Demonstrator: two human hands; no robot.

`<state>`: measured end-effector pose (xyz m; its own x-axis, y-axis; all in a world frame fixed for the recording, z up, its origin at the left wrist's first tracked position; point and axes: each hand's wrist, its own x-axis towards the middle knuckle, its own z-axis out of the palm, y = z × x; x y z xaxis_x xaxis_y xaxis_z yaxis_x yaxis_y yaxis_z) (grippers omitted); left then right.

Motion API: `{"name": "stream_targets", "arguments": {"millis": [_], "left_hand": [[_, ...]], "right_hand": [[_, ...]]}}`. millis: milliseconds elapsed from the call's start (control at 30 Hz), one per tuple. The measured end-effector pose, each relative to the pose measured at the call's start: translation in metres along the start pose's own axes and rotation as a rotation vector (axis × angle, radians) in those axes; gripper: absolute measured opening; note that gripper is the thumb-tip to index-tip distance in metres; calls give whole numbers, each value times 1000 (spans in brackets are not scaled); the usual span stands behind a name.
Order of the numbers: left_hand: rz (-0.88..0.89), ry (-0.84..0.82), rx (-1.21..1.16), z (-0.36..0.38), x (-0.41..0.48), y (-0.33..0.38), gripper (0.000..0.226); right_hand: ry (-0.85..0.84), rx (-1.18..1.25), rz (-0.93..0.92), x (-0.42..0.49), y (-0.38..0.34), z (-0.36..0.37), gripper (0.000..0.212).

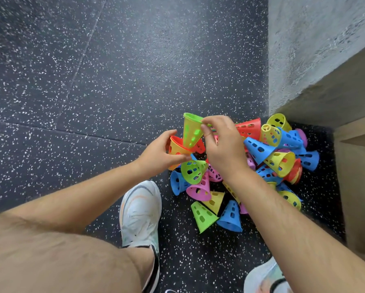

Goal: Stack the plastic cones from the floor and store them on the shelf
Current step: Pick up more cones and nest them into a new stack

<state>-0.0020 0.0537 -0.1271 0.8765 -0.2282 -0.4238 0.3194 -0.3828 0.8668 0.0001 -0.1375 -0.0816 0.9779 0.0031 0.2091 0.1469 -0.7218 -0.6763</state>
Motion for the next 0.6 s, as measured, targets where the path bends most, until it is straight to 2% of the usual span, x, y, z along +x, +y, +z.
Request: {"name": "stream_targets", "arguments": {"millis": [100,167,233,300,500,600], "left_hand": [[26,27,-76,-1,1,-2,93],[12,57,-61,-5,-1,-3,101],[3,68,-44,-9,-2,-8,105],[-18,70,-20,-12,-3,-14,98],[-84,76,-94,-15,-1,-17,82],[-116,53,-170,-16,2,-17,76]], "right_hand": [[-220,19,-58,-3,-7,10,15],[-355,36,-53,-8,-7,17,20],[-417,81,34,-9,-7,20,28],[-421,67,94,-2,-4,22,33],[-599,-474,10,27,21,35,47],[-699,-628,-50,33,26,45,47]]}}
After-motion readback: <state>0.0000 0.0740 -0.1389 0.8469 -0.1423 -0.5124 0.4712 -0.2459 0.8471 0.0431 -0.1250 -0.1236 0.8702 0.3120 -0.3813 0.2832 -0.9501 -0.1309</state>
